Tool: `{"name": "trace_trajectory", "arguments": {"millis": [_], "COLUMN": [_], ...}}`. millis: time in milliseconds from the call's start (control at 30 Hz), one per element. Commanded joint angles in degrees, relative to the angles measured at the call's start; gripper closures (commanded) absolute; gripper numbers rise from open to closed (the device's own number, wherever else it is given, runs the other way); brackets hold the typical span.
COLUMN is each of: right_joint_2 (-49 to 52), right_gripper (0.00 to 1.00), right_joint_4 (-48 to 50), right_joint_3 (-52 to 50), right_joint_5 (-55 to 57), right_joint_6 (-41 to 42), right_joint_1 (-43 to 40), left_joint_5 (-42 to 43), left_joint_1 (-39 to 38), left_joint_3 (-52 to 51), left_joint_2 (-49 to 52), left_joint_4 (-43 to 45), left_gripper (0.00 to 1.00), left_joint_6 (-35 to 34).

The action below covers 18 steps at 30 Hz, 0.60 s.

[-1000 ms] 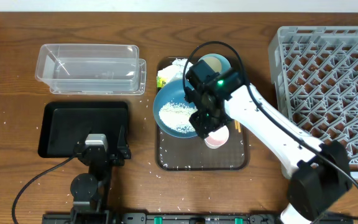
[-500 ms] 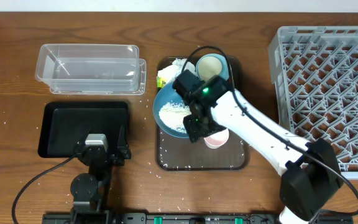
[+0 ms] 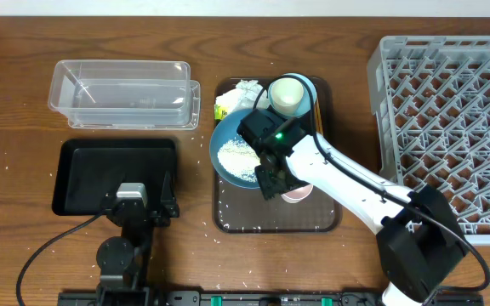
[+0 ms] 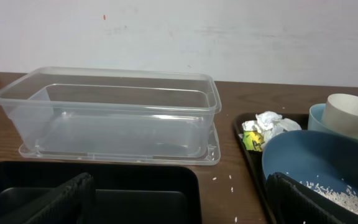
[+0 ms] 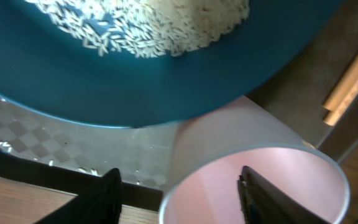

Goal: Sort waste into correct bins and load items into the dishwasher rack
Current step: 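Grasp the pink cup rim with the right gripper and lift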

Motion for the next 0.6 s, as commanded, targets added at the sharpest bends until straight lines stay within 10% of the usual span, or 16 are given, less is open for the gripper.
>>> {"name": "trace_trajectory", "arguments": {"millis": [0,567], "right_joint_2": [0.3,0.3], "right_gripper": [0.48,0.91], "right_joint_4": [0.2,0.1], "right_joint_3": [-0.2,0.0], "right_joint_5": [-0.9,1.0], "right_joint_6": [0.9,0.8], "right_joint_1": [0.4,0.3], "left_joint_5": [-0.6,-0.6], "left_joint_1": [0.3,0.3], "left_joint_3": [-1.0,-1.0], "left_joint_2": [-0.3,-0.3], "left_joint_4": [-2.0,-2.0], "left_gripper": [0.09,0.10], "left_joint_6": [0.3,0.3]}}
